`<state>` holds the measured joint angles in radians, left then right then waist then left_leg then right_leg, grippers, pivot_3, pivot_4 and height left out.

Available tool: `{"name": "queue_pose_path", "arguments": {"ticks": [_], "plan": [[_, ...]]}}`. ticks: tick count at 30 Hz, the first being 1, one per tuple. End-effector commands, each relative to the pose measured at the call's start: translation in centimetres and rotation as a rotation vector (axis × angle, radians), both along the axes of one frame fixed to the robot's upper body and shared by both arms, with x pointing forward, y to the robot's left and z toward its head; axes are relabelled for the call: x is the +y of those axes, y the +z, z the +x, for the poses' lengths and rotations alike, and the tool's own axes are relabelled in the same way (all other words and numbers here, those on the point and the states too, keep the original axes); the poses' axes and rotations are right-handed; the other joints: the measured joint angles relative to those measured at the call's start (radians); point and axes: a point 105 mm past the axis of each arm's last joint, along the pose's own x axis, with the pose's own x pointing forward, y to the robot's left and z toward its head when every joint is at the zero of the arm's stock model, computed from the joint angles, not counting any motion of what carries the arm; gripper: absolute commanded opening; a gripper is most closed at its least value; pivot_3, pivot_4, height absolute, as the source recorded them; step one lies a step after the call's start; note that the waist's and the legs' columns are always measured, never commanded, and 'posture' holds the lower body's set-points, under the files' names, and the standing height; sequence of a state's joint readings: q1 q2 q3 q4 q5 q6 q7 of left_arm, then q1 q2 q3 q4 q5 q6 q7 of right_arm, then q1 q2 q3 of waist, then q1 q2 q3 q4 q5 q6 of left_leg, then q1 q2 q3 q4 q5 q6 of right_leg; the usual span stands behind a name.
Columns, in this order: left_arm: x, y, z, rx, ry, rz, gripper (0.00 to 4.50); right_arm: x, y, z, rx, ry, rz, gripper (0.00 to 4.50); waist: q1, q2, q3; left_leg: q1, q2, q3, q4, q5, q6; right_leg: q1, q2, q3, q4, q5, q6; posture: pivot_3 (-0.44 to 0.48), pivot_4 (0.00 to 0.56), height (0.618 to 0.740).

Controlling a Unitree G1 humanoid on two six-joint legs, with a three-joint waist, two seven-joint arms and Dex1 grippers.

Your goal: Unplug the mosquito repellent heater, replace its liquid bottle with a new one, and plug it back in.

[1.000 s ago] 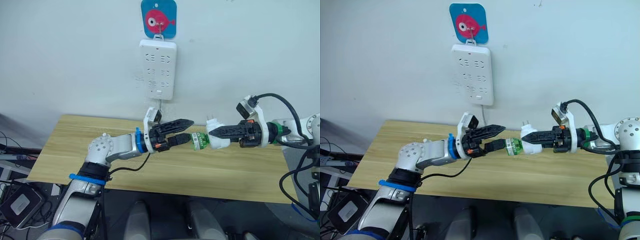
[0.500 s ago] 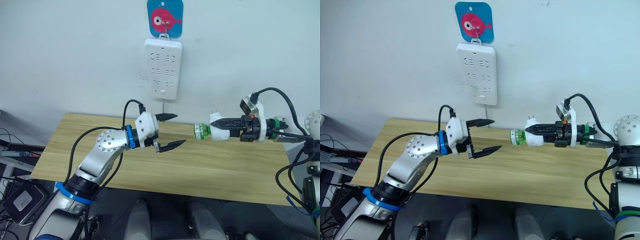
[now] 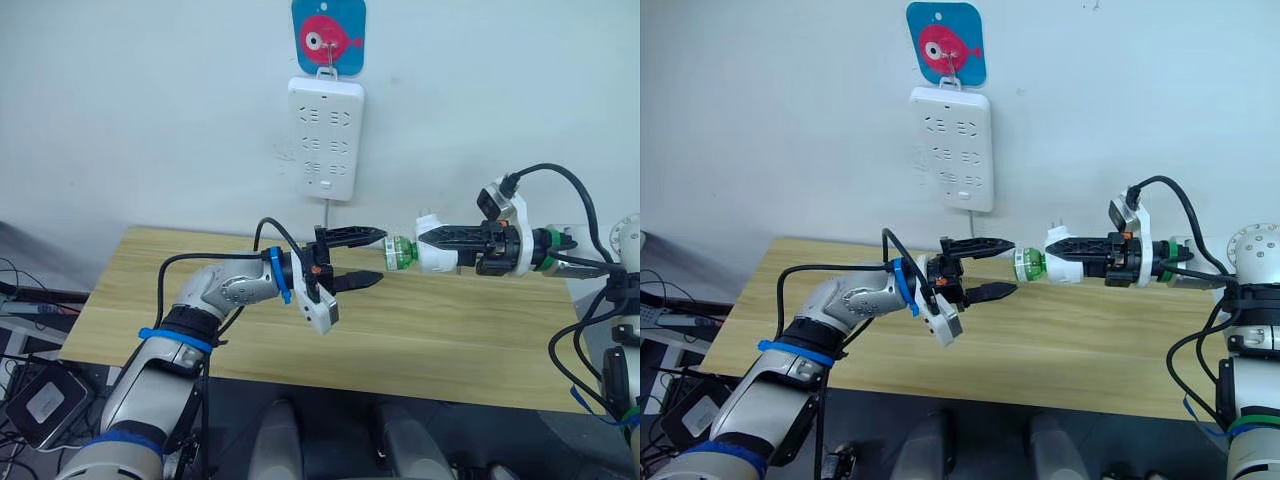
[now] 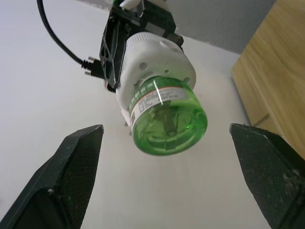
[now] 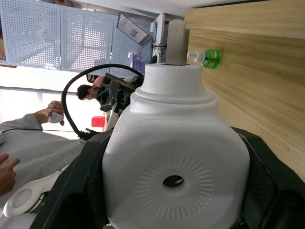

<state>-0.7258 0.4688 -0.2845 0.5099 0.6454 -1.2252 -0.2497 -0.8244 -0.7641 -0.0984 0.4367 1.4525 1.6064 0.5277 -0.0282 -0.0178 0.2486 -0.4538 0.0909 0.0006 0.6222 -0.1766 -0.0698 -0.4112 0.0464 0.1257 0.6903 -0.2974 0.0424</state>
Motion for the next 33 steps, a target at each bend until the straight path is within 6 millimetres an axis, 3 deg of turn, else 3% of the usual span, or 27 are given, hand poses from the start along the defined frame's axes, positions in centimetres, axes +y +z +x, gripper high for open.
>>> {"name": "queue_pose_path", "arguments": {"ticks": [1, 15, 22, 25, 31, 33], "plan": [[-0.6, 1.3, -0.1, -0.076, -0.031, -0.052, 4.46, 0.8, 2.2, -0.5, -0.066, 0.053, 0.053, 3.03, -0.001, 0.000, 0.000, 0.000, 0.000, 0.000, 0.000, 0.000, 0.000, 0.000, 0.000, 0.000, 0.000, 0.000, 0.000, -0.032, 0.246, 0.740], [-1.8, 2.0, -0.6, -0.156, -0.087, -0.107, 4.46, 1.3, 2.0, -1.3, -0.057, 0.078, 0.050, 3.03, -0.003, 0.000, 0.000, 0.001, 0.000, 0.000, 0.003, 0.000, 0.000, 0.000, 0.000, 0.000, 0.006, 0.000, 0.000, -0.031, 0.235, 0.740], [-1.5, 2.0, -1.1, -0.150, -0.112, -0.116, 2.37, 1.2, 1.9, -1.3, -0.054, 0.070, 0.049, 3.03, -0.003, 0.000, 0.000, 0.001, 0.000, 0.000, 0.003, 0.000, 0.000, 0.000, 0.000, 0.000, 0.007, 0.000, 0.000, -0.032, 0.238, 0.740], [-1.4, 2.0, -1.0, -0.125, -0.109, -0.127, 2.23, 1.2, 1.8, -1.2, -0.051, 0.068, 0.049, 3.03, -0.004, 0.000, 0.000, 0.001, 0.000, 0.000, 0.003, 0.000, 0.000, 0.000, 0.000, 0.000, 0.007, 0.000, 0.000, -0.032, 0.238, 0.740], [-2.5, 1.3, -2.2, 0.251, -0.205, -0.200, 2.23, 1.3, 1.6, -1.7, -0.056, 0.089, 0.026, 3.03, -0.004, 0.000, 0.000, 0.001, 0.000, 0.000, 0.003, 0.000, 0.000, 0.000, 0.000, 0.000, 0.007, 0.000, 0.000, -0.029, 0.242, 0.740], [-3.0, 3.1, -1.7, 0.527, -0.197, -0.289, 2.23, 1.3, 1.3, -2.2, -0.062, 0.106, 0.001, 3.03, -0.006, 0.000, 0.000, 0.001, 0.000, 0.000, 0.003, 0.000, 0.000, 0.000, 0.000, -0.001, 0.007, 0.000, 0.000, -0.029, 0.242, 0.740]]}}
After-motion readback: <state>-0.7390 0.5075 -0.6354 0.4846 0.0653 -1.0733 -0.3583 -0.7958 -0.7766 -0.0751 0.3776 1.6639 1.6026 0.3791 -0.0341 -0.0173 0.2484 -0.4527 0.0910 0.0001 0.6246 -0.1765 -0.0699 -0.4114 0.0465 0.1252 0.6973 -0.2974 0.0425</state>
